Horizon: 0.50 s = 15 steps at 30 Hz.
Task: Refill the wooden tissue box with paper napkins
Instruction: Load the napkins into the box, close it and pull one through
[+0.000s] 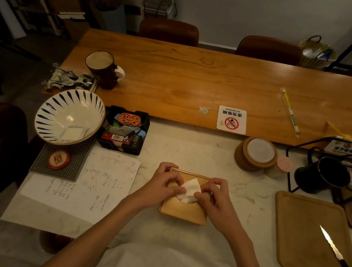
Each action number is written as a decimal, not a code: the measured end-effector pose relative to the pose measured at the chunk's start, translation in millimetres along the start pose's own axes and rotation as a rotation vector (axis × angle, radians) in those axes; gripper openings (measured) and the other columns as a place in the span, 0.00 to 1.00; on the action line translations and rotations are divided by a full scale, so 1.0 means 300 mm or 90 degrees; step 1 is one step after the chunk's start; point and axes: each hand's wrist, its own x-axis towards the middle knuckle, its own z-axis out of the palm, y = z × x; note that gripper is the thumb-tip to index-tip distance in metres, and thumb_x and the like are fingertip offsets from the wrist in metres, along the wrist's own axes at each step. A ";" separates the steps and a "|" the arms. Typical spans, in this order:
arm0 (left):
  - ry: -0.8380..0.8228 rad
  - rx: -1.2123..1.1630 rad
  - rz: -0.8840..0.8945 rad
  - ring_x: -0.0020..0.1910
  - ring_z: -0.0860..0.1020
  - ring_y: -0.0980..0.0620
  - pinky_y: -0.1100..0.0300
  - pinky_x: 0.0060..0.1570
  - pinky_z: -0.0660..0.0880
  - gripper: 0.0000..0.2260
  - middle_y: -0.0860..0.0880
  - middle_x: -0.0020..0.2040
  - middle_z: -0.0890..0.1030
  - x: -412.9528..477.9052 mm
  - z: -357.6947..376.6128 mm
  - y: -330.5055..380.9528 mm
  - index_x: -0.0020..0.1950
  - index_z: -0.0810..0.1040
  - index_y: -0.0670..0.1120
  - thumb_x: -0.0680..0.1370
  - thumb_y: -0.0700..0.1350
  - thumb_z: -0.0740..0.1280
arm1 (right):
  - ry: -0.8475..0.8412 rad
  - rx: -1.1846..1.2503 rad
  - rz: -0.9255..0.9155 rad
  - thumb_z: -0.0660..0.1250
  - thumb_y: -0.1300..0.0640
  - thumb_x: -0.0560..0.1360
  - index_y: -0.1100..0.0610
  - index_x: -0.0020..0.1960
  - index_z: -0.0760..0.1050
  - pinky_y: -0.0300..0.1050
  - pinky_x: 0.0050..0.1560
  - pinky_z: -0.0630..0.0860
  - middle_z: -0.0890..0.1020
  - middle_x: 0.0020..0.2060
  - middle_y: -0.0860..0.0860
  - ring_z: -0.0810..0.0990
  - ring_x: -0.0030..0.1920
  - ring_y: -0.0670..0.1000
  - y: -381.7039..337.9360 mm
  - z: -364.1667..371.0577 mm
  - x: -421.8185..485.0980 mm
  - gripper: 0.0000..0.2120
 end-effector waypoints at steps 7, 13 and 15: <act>-0.008 -0.012 0.000 0.69 0.64 0.53 0.57 0.69 0.61 0.08 0.53 0.65 0.64 0.003 -0.010 -0.009 0.43 0.79 0.54 0.72 0.44 0.75 | 0.007 -0.007 -0.005 0.69 0.54 0.76 0.51 0.45 0.77 0.34 0.43 0.72 0.66 0.52 0.39 0.74 0.37 0.40 0.009 0.006 0.011 0.02; -0.013 -0.024 -0.005 0.68 0.64 0.55 0.67 0.61 0.63 0.07 0.53 0.66 0.64 0.002 -0.014 -0.014 0.45 0.79 0.50 0.72 0.44 0.75 | 0.011 0.001 -0.007 0.69 0.54 0.76 0.52 0.46 0.77 0.33 0.40 0.71 0.67 0.53 0.41 0.73 0.35 0.41 0.011 -0.002 0.012 0.02; -0.022 -0.027 -0.009 0.68 0.64 0.55 0.71 0.58 0.62 0.07 0.52 0.66 0.64 0.003 -0.019 -0.011 0.45 0.78 0.50 0.72 0.44 0.75 | 0.006 -0.012 -0.006 0.68 0.54 0.77 0.51 0.45 0.76 0.34 0.42 0.71 0.67 0.52 0.40 0.75 0.38 0.41 0.009 0.002 0.013 0.02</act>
